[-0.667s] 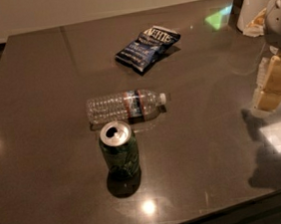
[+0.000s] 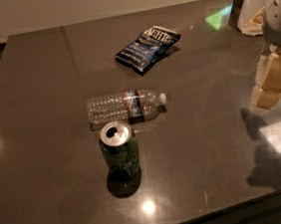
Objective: Place water bottle upright
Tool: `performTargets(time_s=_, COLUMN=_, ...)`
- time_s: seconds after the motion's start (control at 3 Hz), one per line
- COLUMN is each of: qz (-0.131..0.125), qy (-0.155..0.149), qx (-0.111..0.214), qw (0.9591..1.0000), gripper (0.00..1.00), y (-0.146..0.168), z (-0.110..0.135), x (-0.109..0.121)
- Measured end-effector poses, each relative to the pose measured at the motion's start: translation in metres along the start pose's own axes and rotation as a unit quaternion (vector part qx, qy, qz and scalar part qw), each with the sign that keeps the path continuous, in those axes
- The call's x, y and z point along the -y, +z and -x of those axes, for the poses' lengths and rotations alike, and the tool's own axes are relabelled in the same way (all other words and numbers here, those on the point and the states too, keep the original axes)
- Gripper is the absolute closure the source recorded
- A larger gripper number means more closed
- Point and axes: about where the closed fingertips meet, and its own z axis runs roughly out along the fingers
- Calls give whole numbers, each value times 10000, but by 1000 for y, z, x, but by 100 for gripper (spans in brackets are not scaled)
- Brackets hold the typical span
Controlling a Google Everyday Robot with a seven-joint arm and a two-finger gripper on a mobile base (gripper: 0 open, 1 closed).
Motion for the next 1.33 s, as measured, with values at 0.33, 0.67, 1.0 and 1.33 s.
performTargets(time_s=0.33, qz=61, qy=-138, qx=63, qw=9999, gripper=0, y=6, z=19, x=4)
performTargets(time_s=0.67, qz=73, qy=-328, qx=132, qw=9993, gripper=0, y=19, z=49, x=11)
performTargets(time_s=1.0, qz=64, qy=-520, qx=111, qw=9986, gripper=0, y=39, z=80, x=22)
performTargets(time_s=1.33, qz=150, qy=-682, qx=64, qw=9975, gripper=0, y=60, z=106, x=34)
